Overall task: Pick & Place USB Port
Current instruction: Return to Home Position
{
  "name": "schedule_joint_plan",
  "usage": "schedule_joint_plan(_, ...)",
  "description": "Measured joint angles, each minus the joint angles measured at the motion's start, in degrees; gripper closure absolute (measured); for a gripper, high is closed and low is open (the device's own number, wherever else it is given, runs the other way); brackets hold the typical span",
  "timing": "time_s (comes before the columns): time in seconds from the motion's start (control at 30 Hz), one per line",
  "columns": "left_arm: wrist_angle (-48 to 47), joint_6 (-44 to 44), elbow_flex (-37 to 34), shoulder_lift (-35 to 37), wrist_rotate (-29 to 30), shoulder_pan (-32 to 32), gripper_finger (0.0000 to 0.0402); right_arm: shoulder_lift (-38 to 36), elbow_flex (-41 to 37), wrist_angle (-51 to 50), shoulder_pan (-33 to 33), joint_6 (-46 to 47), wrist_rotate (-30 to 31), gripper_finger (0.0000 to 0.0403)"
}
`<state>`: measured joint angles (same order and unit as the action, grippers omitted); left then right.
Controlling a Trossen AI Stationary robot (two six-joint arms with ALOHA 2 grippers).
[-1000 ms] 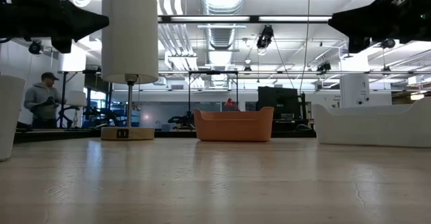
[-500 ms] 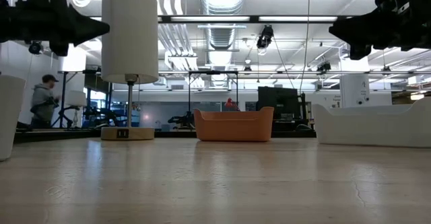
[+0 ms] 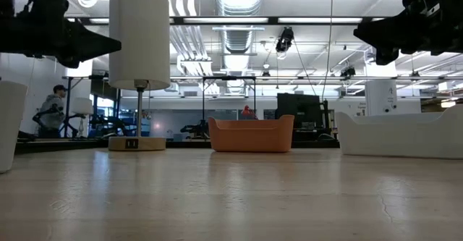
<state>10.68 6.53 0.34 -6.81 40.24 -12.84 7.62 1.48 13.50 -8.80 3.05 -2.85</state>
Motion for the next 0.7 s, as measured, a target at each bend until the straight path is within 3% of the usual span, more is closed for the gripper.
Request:
schedule_joint_plan(0.27,-0.6,-1.7,0.0,0.0,-13.0,0.0,0.0348,0.0,0.0,0.0,0.0,0.0,0.0,0.0319)
schedule_joint_plan(0.7,1.1,-1.8,0.0,0.0,-16.7,3.9,0.0348,0.0,0.0,0.4,0.0,-0.4,0.0,0.0313)
